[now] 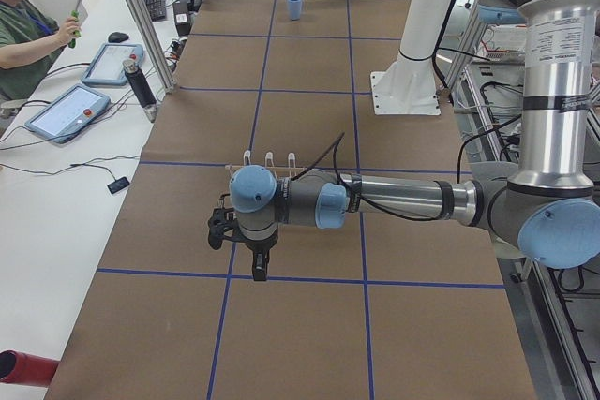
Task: Hang cup on cup holder
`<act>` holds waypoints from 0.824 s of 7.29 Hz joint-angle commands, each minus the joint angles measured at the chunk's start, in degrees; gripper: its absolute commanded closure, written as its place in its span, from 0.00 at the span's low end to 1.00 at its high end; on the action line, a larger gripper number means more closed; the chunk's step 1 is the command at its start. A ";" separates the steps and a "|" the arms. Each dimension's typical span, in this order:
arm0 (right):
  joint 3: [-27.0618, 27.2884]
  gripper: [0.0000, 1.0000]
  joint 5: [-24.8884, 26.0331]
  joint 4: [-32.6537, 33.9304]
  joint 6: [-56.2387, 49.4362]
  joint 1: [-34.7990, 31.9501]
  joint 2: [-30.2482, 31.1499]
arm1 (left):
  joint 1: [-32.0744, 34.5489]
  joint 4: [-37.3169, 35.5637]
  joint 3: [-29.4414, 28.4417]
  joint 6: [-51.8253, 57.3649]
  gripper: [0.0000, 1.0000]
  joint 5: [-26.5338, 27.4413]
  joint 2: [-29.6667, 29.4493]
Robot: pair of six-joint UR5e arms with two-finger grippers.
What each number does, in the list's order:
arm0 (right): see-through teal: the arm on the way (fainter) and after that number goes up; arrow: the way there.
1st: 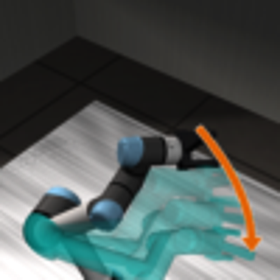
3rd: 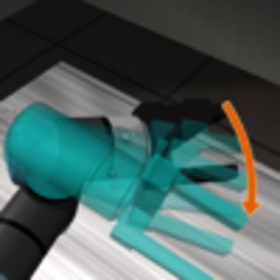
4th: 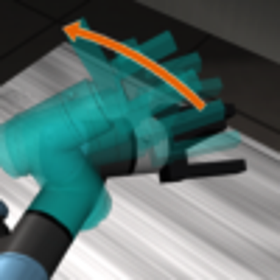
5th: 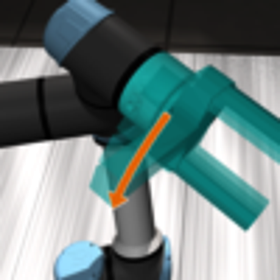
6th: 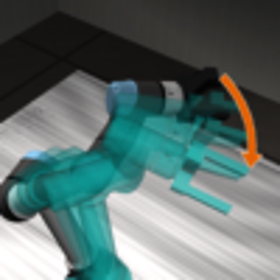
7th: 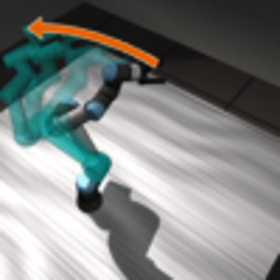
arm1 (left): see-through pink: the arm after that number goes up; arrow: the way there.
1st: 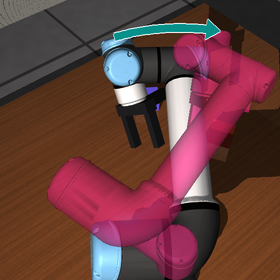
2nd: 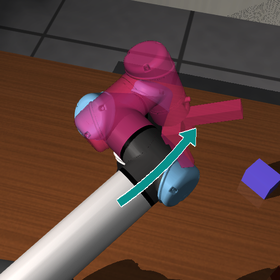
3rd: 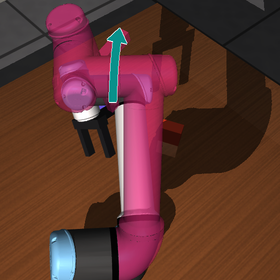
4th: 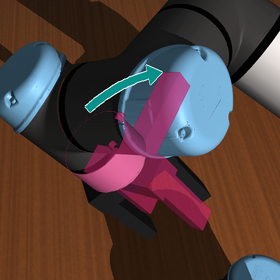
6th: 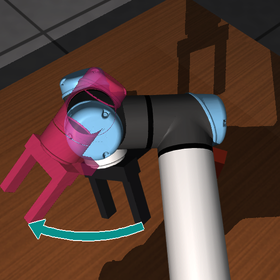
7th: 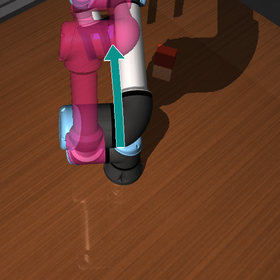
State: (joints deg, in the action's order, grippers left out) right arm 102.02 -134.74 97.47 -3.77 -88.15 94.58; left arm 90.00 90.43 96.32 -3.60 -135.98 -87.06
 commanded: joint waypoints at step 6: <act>1.07 0.00 0.18 -4.63 0.00 0.00 -0.80 | 0.00 -0.08 1.41 0.00 0.01 -0.08 -0.92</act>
State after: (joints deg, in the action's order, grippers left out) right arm 102.87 -134.69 95.73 -3.83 -88.15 94.13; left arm 90.00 90.33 97.02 -3.58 -135.91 -87.66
